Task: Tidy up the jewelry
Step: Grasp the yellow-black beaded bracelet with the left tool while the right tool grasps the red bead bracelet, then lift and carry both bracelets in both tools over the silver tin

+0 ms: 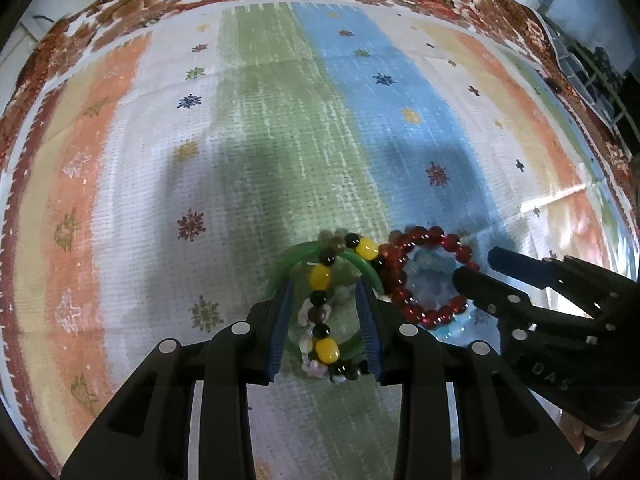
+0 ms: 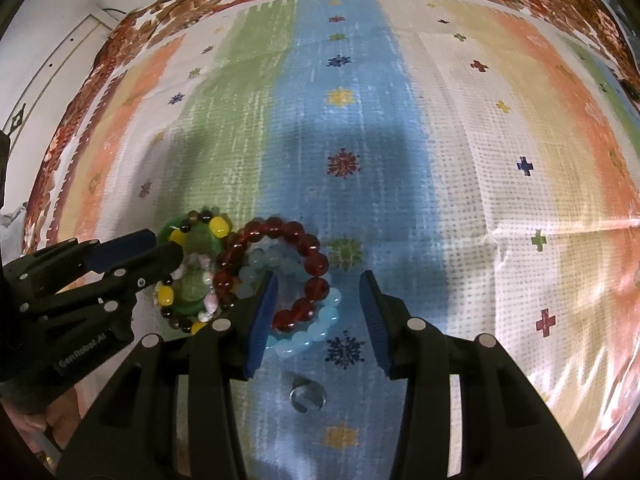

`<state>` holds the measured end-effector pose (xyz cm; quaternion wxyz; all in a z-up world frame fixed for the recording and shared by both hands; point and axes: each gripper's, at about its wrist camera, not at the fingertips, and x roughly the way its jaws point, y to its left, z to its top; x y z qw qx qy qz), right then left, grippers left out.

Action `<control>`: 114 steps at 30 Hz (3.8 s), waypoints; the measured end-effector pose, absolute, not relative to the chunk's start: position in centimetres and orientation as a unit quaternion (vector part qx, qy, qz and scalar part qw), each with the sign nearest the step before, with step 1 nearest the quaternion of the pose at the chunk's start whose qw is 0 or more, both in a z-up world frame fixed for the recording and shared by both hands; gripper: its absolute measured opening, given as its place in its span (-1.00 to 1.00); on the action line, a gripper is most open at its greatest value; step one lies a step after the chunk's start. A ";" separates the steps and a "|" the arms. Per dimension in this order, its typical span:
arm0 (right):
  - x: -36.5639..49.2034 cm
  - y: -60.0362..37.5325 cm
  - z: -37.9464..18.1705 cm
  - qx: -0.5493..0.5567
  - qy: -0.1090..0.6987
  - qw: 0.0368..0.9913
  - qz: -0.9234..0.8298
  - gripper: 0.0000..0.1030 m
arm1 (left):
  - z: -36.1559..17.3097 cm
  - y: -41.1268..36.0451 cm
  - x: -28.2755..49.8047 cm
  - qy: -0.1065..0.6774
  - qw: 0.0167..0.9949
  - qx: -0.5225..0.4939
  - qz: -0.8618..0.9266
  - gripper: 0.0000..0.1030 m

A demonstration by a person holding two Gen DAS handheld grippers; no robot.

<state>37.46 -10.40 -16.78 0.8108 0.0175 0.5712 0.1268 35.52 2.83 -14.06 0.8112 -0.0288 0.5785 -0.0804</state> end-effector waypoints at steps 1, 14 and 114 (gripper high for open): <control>37.5 -10.5 -16.8 0.020 0.571 0.811 0.127 -0.14 | -14.3 2.9 35.7 0.580 0.810 -0.030 -0.078 -0.39; 37.7 -10.3 -18.0 0.018 0.581 0.803 0.132 -0.43 | -15.7 3.0 35.6 0.589 0.802 -0.041 -0.087 -0.62; 18.1 -10.3 -2.5 -0.008 0.423 0.864 0.273 -0.71 | -0.7 5.4 15.7 0.432 0.864 -0.165 -0.200 -0.81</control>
